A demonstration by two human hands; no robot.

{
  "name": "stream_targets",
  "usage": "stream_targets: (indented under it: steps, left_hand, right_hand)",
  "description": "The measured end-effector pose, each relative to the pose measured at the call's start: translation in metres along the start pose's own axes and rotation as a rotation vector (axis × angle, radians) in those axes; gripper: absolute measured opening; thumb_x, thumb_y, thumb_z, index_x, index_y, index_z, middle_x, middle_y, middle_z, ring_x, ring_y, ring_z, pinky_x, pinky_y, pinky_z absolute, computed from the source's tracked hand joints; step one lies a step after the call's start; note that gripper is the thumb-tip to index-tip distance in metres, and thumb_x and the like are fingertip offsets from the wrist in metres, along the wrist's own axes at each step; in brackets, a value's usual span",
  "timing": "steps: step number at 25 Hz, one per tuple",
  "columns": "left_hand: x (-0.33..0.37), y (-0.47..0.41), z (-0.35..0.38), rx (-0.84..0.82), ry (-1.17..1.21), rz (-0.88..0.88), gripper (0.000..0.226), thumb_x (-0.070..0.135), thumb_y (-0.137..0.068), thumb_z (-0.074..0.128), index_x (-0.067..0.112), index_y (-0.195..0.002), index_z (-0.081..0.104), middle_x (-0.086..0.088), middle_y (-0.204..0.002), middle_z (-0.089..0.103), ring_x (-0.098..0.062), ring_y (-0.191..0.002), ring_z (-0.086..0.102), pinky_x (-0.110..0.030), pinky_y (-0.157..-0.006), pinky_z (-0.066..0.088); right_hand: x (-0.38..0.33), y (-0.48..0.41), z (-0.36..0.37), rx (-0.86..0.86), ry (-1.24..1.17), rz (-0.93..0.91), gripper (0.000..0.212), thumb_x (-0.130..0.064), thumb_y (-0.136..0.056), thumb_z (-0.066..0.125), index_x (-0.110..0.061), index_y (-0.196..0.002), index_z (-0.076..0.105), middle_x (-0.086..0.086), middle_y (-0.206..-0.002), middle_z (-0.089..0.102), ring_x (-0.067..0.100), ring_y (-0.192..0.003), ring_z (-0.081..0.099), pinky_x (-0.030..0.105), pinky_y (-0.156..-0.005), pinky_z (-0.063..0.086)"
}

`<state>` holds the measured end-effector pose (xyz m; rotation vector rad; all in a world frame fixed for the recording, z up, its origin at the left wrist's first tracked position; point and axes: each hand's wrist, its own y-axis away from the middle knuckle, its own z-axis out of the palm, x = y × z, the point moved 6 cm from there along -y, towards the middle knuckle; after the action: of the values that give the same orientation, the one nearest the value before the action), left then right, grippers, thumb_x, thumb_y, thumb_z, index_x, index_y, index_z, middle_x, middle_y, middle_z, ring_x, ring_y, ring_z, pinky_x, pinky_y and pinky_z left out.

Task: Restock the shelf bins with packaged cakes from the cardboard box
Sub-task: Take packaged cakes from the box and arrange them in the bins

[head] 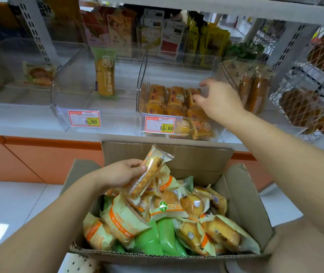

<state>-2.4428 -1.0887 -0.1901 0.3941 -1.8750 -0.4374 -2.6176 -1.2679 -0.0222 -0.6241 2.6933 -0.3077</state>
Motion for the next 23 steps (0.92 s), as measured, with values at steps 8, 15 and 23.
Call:
stream_targets:
  steps: [8, 15, 23]
  left_hand:
    - [0.003, 0.017, 0.032, 0.038, -0.203, 0.0, 0.025, 0.045, -0.098, 0.051, 0.03, -0.112, 0.066, 0.006, -0.099, 0.073, -0.012, -0.086, 0.064, -0.028, -0.078, 0.05]
    - [-0.009, 0.02, 0.063, 0.274, -0.638, 0.035, 0.05, 0.039, -0.095, 0.057, 0.023, -0.14, 0.047, -0.005, -0.127, 0.058, -0.024, -0.117, 0.055, -0.03, -0.096, 0.041]
    - [0.01, 0.011, 0.162, -0.27, -0.951, 0.443, 0.068, 0.025, -0.084, 0.072, 0.029, -0.146, 0.042, 0.0, -0.141, 0.053, -0.02, -0.129, 0.046, -0.031, -0.105, 0.038]
  right_hand:
    - [0.042, 0.138, 0.097, -1.121, 0.169, 0.063, 0.058, -0.052, -0.094, 0.048, -0.002, -0.12, 0.061, 0.014, -0.1, 0.069, 0.03, -0.081, 0.07, 0.036, -0.065, 0.058]
    - [0.071, 0.175, 0.163, -1.068, 0.188, 0.119, 0.051, -0.046, -0.092, 0.059, -0.002, -0.117, 0.06, 0.01, -0.115, 0.064, 0.025, -0.098, 0.063, 0.034, -0.085, 0.051]
    - [0.099, 0.149, 0.104, -0.98, -0.383, 0.441, 0.024, -0.007, -0.09, 0.064, -0.011, -0.112, 0.059, 0.01, -0.097, 0.067, 0.021, -0.079, 0.068, 0.042, -0.079, 0.057]
